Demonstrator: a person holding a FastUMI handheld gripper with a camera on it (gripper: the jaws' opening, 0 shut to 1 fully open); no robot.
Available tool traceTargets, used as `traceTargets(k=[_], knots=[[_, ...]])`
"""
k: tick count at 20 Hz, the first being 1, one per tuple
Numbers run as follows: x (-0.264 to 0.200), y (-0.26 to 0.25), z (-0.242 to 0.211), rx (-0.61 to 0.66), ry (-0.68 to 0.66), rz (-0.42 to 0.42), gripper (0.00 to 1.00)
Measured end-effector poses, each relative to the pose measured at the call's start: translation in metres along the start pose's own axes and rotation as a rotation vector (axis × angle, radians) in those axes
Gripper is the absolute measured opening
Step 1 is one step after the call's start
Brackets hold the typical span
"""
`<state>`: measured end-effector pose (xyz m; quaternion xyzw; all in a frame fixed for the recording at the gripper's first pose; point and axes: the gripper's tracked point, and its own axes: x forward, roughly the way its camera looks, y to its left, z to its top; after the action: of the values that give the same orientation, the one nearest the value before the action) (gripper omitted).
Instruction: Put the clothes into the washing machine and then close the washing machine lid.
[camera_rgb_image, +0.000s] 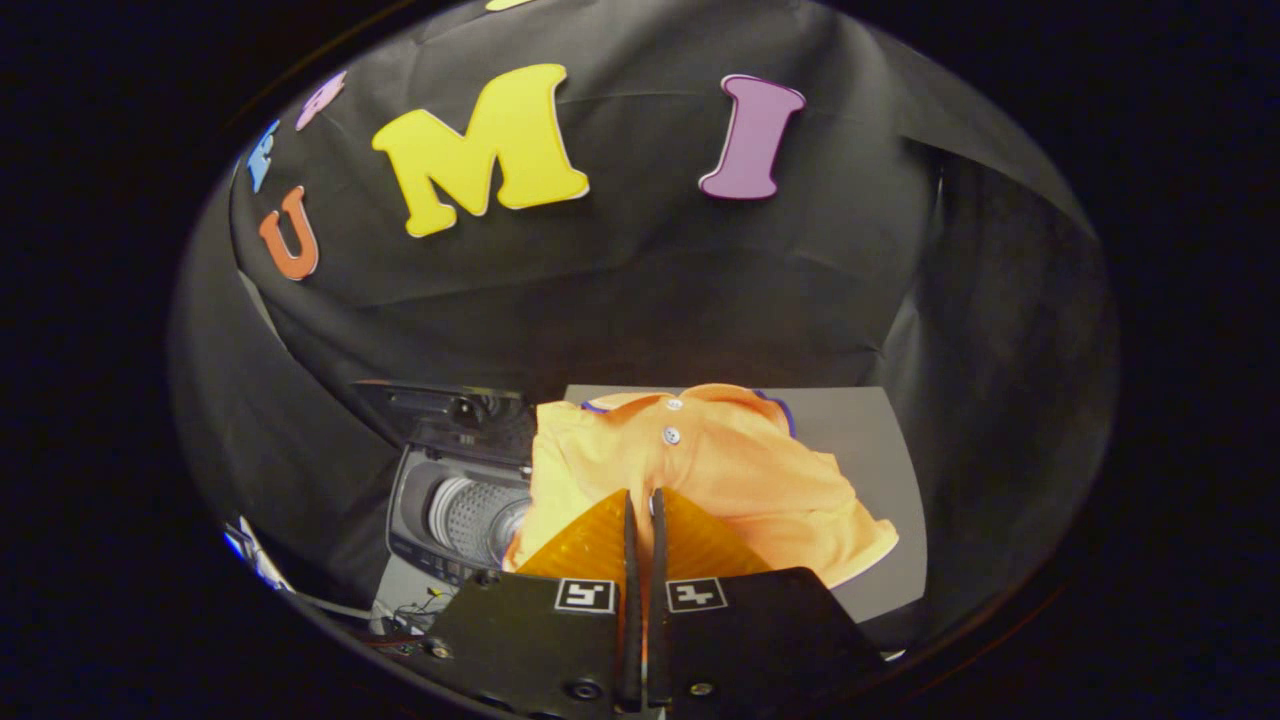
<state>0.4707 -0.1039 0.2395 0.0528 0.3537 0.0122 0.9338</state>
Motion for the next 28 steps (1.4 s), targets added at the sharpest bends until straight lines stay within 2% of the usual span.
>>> traceTargets(k=[13,28], knots=[[-0.007,0.108,0.015,-0.076,0.001,0.098,0.06],[0.004,0.221,0.019,-0.196,0.018,0.171,0.06]])
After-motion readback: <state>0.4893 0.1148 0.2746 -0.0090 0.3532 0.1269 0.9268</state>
